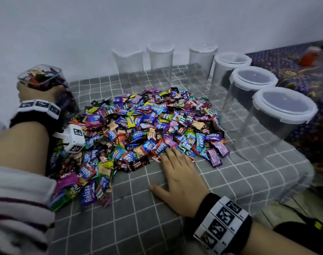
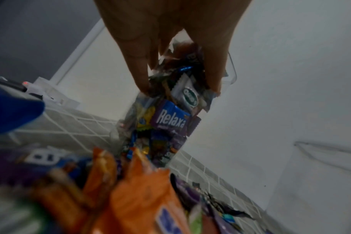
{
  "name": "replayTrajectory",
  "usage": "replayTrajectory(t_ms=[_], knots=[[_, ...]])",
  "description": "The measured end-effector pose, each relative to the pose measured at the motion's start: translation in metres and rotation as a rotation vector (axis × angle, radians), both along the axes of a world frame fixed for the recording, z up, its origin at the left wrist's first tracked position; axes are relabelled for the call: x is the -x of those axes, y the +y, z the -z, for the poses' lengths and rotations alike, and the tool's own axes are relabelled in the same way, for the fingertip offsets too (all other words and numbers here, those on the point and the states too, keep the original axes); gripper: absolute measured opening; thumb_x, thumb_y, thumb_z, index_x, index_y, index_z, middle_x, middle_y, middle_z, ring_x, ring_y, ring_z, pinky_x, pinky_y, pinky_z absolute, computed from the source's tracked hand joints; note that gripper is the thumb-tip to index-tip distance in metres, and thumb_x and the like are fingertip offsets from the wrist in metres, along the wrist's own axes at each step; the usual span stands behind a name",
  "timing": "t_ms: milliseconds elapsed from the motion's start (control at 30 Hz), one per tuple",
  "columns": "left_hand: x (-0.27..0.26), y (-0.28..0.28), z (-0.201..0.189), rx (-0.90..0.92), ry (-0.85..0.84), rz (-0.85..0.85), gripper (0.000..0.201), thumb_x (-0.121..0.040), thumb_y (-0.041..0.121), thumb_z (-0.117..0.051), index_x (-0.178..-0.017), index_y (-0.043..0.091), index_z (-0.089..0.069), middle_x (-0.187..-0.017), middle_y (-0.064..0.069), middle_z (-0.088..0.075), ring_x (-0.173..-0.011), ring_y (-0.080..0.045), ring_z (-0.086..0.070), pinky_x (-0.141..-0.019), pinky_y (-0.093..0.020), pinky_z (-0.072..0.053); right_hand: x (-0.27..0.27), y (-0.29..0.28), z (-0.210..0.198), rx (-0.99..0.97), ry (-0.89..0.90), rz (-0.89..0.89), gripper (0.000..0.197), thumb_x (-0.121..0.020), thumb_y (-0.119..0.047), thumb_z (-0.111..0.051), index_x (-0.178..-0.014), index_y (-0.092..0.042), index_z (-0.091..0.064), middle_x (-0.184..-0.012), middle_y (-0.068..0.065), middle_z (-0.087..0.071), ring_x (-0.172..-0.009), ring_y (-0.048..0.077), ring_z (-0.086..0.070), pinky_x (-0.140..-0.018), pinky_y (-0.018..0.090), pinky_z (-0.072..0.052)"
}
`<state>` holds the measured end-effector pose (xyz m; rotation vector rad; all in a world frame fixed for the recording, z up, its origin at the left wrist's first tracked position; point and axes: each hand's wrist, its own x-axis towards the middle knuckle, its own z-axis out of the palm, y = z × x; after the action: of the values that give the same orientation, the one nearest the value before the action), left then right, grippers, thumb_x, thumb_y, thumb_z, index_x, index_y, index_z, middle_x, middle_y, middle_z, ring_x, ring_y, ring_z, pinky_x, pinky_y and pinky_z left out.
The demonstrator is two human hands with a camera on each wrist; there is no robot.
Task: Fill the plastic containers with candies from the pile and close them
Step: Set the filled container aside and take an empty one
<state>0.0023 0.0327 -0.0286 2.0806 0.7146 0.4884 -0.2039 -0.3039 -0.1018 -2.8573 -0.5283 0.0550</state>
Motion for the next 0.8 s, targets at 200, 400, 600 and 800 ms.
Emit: replayTrajectory(t_ms=[200, 400, 600, 800], knots=[[-0.016, 0.018, -0.004, 0.068, -0.061, -0.058, 0.1, -0.05, 0.061, -0.079, -0.13, 0.013, -0.041, -0.125, -0.005, -0.06, -0.108, -0.02, -0.06, -0.097, -0.037, -0.046, 0.001, 0.001, -0.003, 0.002, -0.005, -0.001, 0.088, -0.082, -0.068, -0.022, -0.15, -0.014, -0.008, -0.159, 0.006, -0.002, -0.146, 0.02, 0.004, -0.107, 0.032, 0.017], [-0.108, 0.119, 0.047, -0.174, -0.244, -0.194, 0.135, -0.026, 0.096, -0.053, -0.132, 0.014, -0.048, -0.125, -0.007, -0.06, -0.115, -0.034, -0.057, -0.094, -0.055, -0.046, 0.001, 0.0, -0.002, -0.054, -0.007, -0.007, 0.086, -0.081, -0.065, -0.023, -0.149, -0.013, -0.016, -0.158, 0.008, -0.008, -0.146, 0.023, -0.002, -0.108, 0.035, 0.014], [-0.004, -0.075, -0.035, -0.352, -0.312, 0.011, 0.089, -0.08, 0.037, -0.064, -0.149, 0.008, -0.016, -0.155, -0.011, -0.018, -0.143, -0.023, -0.014, -0.117, -0.036, -0.012, 0.002, -0.01, 0.0, -0.028, -0.025, 0.085, 0.071, -0.074, -0.061, -0.037, -0.121, -0.011, -0.058, -0.134, 0.01, -0.054, -0.125, 0.028, -0.05, -0.103, 0.046, -0.029], [-0.025, -0.13, -0.027, -0.289, -0.12, 0.245, 0.086, -0.082, 0.035, -0.068, -0.147, 0.005, -0.021, -0.152, -0.016, -0.025, -0.14, -0.027, -0.024, -0.114, -0.038, -0.022, -0.004, -0.047, 0.001, -0.006, -0.097, 0.129, 0.075, -0.076, -0.063, -0.038, -0.124, -0.009, -0.058, -0.137, 0.013, -0.051, -0.129, 0.03, -0.047, -0.111, 0.044, -0.03]])
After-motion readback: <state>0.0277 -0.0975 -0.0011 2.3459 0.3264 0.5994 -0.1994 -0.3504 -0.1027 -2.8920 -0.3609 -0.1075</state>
